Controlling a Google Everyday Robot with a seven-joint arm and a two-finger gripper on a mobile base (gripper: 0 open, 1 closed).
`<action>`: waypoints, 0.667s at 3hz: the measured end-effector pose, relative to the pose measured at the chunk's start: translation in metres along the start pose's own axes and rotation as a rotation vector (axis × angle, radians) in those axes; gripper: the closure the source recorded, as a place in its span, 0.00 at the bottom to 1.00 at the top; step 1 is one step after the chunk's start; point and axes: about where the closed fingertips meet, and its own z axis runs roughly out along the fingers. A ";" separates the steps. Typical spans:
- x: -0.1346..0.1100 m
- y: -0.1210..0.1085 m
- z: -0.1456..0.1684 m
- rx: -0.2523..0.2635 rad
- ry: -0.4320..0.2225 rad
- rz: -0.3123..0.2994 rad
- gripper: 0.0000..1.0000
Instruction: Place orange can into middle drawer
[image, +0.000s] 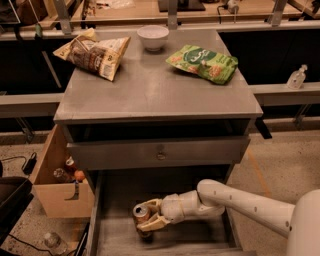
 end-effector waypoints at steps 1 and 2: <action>-0.001 0.001 0.002 -0.009 -0.016 -0.013 1.00; -0.005 0.002 -0.001 -0.005 -0.039 -0.039 1.00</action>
Offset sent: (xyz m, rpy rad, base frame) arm 0.0006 -0.0069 0.0122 0.0743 -0.0665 -0.0014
